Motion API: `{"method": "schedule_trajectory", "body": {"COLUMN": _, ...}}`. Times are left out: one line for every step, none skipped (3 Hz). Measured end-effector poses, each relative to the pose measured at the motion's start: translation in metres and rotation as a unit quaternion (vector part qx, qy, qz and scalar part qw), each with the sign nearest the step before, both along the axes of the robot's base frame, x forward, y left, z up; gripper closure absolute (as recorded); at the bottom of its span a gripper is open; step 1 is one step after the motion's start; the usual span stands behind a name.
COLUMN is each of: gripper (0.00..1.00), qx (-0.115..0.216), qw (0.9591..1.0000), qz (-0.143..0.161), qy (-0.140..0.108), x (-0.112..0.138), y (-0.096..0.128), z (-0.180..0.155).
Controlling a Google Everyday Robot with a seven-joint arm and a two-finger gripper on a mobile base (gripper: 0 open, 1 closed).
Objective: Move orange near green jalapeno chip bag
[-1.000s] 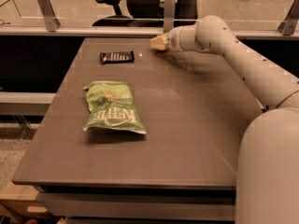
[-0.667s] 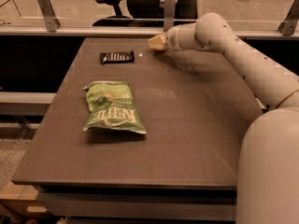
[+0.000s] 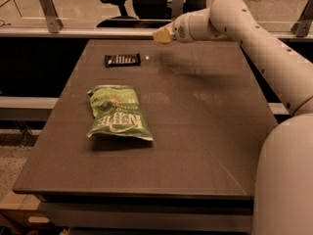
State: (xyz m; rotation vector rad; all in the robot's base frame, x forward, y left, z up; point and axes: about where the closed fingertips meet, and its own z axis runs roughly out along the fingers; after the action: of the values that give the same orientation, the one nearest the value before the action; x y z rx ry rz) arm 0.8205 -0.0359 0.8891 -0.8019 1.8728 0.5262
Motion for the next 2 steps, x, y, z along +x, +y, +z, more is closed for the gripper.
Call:
{"method": "schedule_trajectory", "body": {"gripper": 1.0, "qx": 0.004, "qw": 0.9992, "qz": 0.039, "qy": -0.001, "x": -0.018, "y": 0.01, "z": 0.022}}
{"method": "schedule_trajectory", "body": {"gripper": 1.0, "qx": 0.006, "qw": 0.9966, "qz": 0.082, "qy": -0.003, "x": -0.046, "y": 0.024, "z": 0.041}}
